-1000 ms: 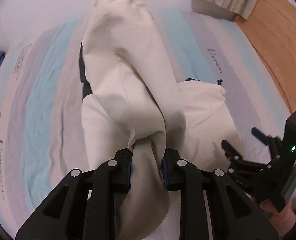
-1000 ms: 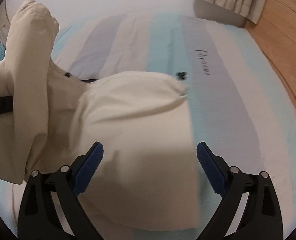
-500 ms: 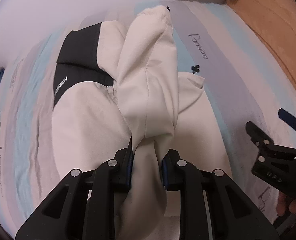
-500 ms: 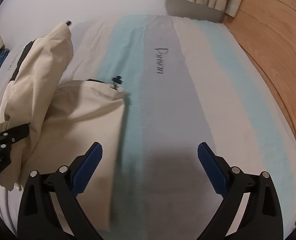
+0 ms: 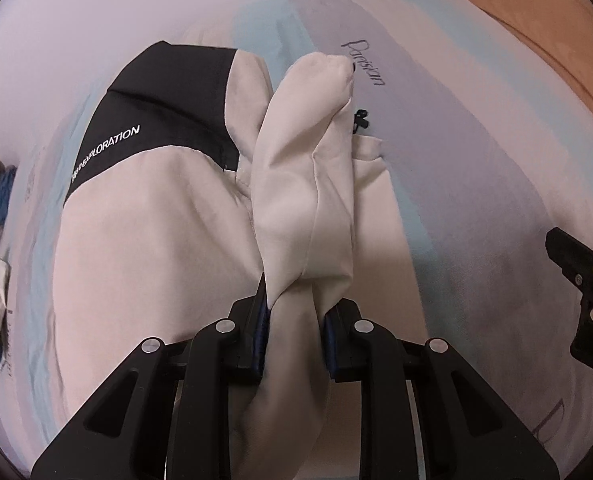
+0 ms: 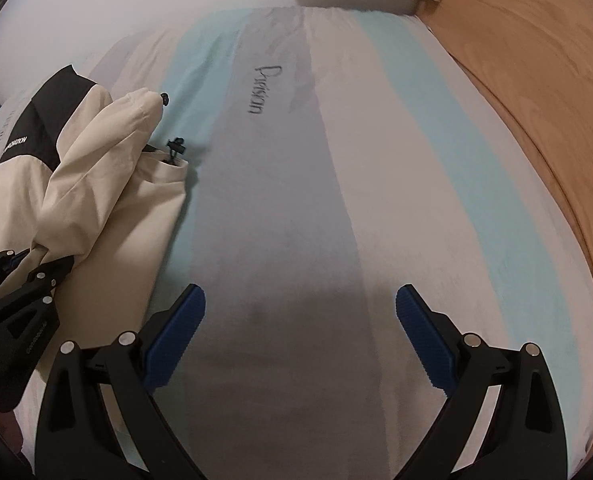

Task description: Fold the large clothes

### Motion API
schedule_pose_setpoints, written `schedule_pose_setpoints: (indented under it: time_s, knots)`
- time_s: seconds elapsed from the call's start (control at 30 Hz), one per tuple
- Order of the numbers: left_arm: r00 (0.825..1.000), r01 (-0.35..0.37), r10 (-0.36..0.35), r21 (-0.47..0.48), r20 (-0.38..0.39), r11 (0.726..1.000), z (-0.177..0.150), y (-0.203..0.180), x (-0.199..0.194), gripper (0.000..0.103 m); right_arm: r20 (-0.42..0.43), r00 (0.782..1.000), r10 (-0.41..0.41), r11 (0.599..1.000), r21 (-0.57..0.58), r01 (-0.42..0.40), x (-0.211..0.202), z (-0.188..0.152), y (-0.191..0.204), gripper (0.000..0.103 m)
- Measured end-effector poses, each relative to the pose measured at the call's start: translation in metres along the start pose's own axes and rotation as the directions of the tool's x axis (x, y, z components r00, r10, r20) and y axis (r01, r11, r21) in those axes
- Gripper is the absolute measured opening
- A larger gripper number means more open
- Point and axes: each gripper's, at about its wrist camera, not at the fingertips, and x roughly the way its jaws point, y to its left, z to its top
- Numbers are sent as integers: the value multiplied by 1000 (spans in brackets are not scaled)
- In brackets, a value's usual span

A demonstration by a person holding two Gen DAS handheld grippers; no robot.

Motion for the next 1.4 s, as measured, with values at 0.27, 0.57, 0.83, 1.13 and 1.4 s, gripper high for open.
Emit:
schedule_pose_setpoints:
  time_s: [0.27, 0.57, 0.83, 1.13, 1.4]
  knots:
    - [999, -43, 42, 46, 15, 998, -12, -27, 12, 20, -33, 999, -6, 1000, 23, 7, 15, -4, -16, 92]
    - [997, -75, 74, 60, 18, 995, -29, -50, 10, 20, -49, 999, -4, 999, 36, 6, 24, -4, -30, 92]
    - [999, -43, 43, 17, 9, 999, -22, -42, 0, 23, -31, 1000, -4, 1000, 30, 5, 16, -10, -33, 92]
    - [987, 160, -158, -49, 25, 986, -15, -23, -68, 62, -49, 998, -37, 999, 15, 38, -18, -33, -31, 92]
    - [953, 304, -303, -79, 18, 949, -24, 24, -123, 93, -27, 999, -30, 1000, -1, 30, -51, -22, -5, 92]
